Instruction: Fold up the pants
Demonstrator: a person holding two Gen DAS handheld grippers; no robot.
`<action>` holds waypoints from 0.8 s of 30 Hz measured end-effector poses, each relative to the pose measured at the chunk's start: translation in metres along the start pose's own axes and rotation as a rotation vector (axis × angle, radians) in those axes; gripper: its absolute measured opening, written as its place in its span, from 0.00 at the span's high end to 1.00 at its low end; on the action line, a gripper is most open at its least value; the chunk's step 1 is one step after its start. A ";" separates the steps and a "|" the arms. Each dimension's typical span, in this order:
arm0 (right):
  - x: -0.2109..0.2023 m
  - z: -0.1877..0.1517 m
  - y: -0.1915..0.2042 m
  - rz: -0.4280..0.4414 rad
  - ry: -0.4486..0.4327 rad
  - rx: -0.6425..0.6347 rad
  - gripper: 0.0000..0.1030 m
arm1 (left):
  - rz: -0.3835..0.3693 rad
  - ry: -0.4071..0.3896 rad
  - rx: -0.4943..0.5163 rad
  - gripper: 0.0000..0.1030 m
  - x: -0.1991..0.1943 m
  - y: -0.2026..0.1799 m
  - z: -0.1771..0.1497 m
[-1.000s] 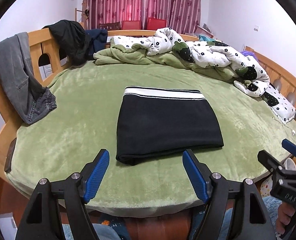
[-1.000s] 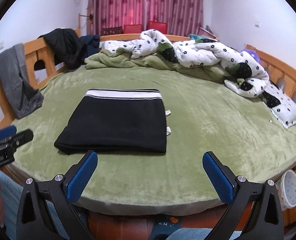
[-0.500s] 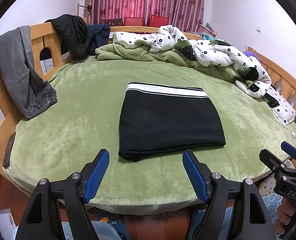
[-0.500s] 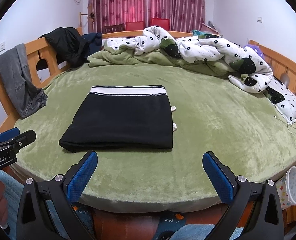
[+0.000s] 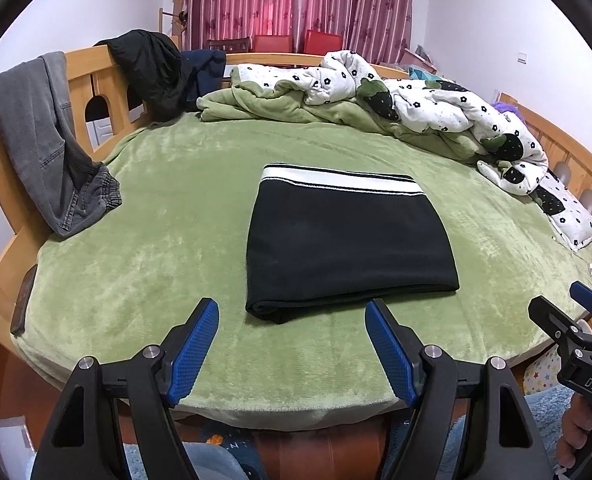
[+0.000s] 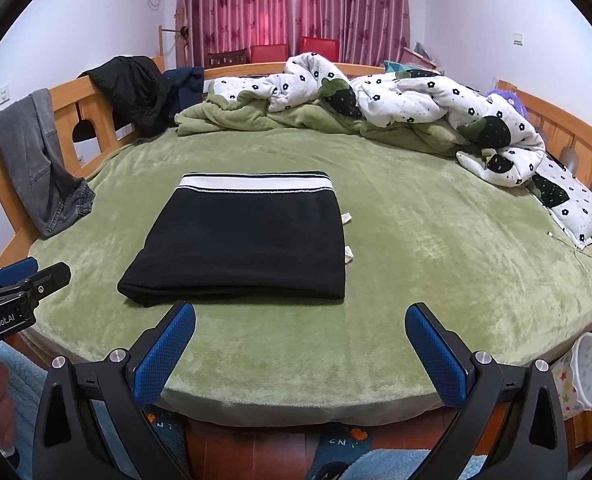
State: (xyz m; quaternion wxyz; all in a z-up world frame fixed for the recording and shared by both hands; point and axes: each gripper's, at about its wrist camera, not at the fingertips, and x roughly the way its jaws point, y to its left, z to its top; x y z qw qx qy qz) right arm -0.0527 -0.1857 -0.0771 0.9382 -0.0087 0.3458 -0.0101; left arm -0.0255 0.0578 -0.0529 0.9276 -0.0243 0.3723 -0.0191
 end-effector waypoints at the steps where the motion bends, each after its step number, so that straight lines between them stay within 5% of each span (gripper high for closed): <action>1: -0.001 0.000 0.000 0.000 0.002 0.001 0.00 | -0.001 0.001 -0.001 0.28 0.000 0.000 0.000; 24: 0.001 0.001 -0.004 0.000 0.002 -0.004 0.00 | -0.008 0.003 -0.001 0.28 0.001 0.004 -0.001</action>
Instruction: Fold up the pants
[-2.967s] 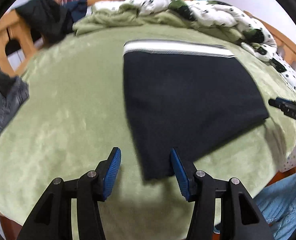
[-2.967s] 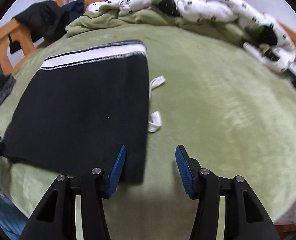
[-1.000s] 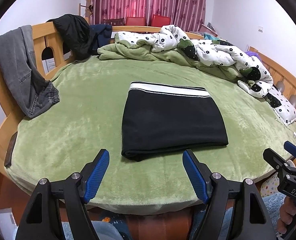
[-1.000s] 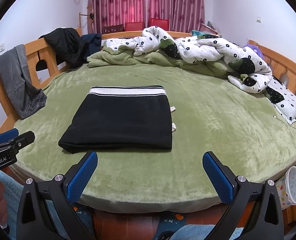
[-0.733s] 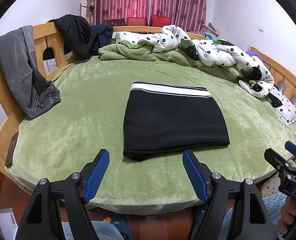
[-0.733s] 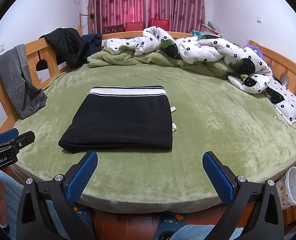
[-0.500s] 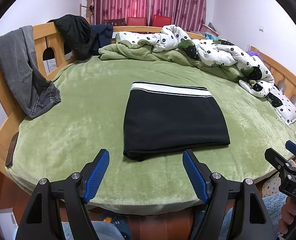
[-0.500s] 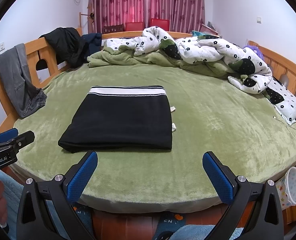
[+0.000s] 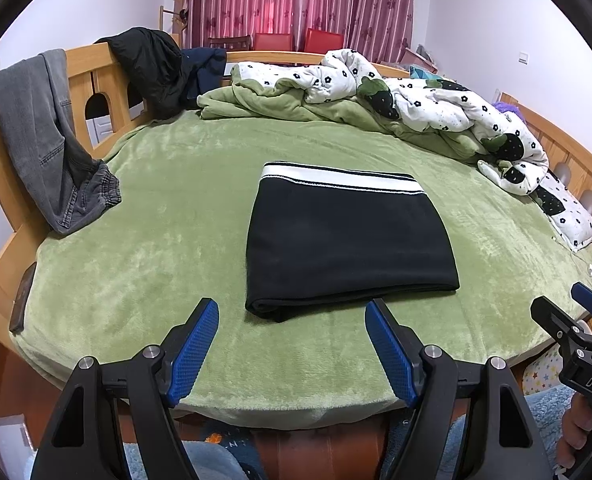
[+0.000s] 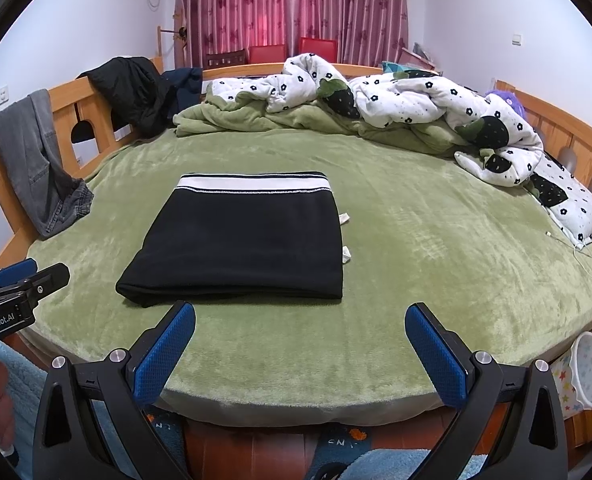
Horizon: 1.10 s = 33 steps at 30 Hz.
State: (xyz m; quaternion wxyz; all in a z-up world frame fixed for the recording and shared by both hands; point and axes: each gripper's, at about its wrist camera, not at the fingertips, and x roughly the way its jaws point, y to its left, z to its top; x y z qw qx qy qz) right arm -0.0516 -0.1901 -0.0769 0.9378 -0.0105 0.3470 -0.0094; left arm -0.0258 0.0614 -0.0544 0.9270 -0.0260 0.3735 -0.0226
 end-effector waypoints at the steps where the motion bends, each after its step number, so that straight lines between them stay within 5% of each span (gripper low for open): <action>1: 0.000 0.001 0.000 -0.001 -0.001 -0.001 0.00 | 0.000 -0.001 -0.002 0.28 0.000 -0.001 0.000; 33: -0.001 0.001 0.001 -0.005 -0.001 0.001 0.00 | 0.002 -0.002 -0.005 0.28 0.000 0.000 -0.001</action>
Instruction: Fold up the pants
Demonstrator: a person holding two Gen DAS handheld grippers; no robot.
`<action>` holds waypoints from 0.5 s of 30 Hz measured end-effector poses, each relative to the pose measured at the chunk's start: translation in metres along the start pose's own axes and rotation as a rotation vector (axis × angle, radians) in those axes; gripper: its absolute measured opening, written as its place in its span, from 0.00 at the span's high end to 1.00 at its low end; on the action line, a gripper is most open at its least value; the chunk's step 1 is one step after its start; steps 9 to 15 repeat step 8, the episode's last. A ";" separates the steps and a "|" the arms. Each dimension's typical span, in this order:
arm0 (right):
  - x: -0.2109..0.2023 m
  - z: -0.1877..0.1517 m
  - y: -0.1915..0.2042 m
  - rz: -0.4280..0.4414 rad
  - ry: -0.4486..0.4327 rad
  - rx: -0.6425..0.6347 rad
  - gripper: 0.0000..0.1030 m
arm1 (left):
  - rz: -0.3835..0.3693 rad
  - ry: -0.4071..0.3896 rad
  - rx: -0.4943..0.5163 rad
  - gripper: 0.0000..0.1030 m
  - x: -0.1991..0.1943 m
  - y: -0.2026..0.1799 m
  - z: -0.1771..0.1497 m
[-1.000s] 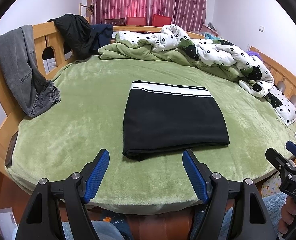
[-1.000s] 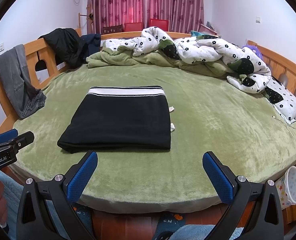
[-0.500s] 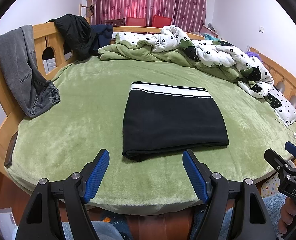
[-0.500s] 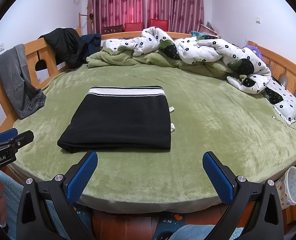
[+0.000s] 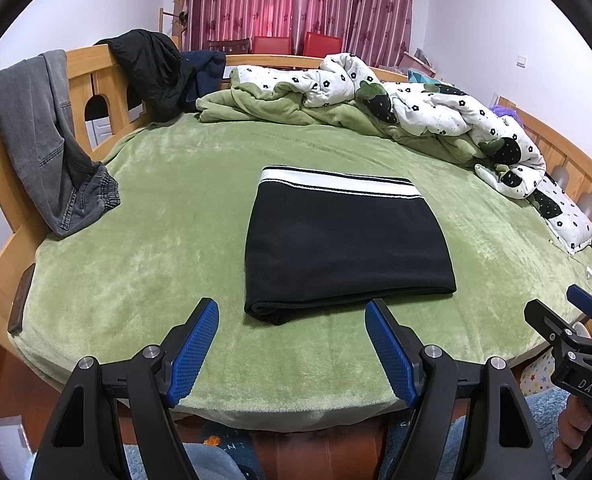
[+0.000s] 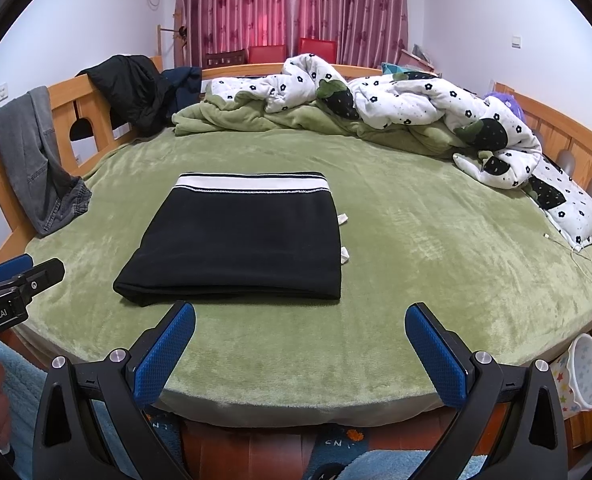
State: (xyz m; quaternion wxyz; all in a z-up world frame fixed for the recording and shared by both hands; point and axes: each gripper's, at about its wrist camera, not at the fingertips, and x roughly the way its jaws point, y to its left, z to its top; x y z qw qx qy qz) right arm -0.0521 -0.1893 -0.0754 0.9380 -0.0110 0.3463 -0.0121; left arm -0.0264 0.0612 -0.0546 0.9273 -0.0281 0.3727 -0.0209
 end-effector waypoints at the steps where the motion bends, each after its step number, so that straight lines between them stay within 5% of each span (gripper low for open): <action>1: 0.000 0.000 0.000 0.000 0.001 0.000 0.00 | -0.001 0.000 -0.001 0.28 0.000 0.000 0.000; 15: -0.001 0.002 -0.002 0.005 -0.003 -0.003 0.00 | 0.003 -0.004 0.002 0.28 0.001 -0.002 0.002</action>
